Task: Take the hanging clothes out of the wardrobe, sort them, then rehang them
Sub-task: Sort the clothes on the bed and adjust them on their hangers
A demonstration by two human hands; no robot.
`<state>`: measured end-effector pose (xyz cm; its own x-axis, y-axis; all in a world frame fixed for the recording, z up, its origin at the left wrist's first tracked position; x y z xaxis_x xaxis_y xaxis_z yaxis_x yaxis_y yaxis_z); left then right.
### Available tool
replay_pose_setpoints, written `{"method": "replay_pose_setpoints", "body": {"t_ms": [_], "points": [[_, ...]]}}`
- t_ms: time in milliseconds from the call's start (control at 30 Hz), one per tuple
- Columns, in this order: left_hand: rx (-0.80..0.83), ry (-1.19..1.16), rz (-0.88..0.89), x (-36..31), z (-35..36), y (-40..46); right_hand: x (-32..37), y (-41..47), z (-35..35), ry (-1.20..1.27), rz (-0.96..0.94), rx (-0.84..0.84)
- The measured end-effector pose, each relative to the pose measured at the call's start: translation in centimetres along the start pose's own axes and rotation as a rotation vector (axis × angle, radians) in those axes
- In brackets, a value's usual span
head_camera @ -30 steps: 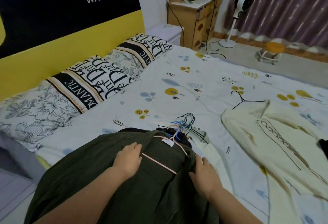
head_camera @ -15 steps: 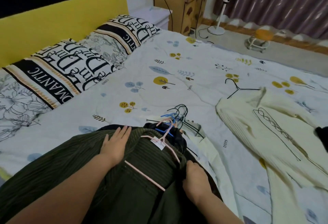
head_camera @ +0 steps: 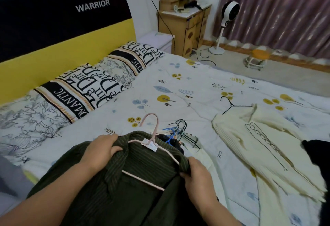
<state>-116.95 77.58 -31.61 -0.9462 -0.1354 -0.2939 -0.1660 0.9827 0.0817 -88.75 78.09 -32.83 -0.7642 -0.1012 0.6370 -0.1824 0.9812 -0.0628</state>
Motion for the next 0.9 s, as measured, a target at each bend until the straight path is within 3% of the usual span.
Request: {"method": "replay_pose_setpoints", "body": {"t_ms": [467, 733, 900], "points": [[-0.345, 0.012, -0.006, -6.2, -18.1, -20.2, 8.6, -17.1, -12.1, 0.099, -0.301, -0.115], [-0.444, 0.083, -0.027, -12.5, -24.9, -33.0, 8.5, -29.2, -18.6, 0.161, -0.415, -0.207], [-0.424, 0.09, 0.0, -16.5, -27.5, -38.1, 7.7, -34.2, -22.6, 0.123, -0.414, -0.279]]}}
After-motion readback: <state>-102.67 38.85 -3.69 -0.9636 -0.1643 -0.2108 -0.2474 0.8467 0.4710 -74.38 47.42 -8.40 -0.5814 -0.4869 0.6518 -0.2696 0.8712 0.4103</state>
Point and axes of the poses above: each hand's wrist, its own y-axis towards the middle knuckle, its own z-axis out of the palm, x = y × z, the point moved 2 cm from there along y, towards the middle knuckle, and after that the axes turned 6 degrees about -x, right-handed, at the moved point
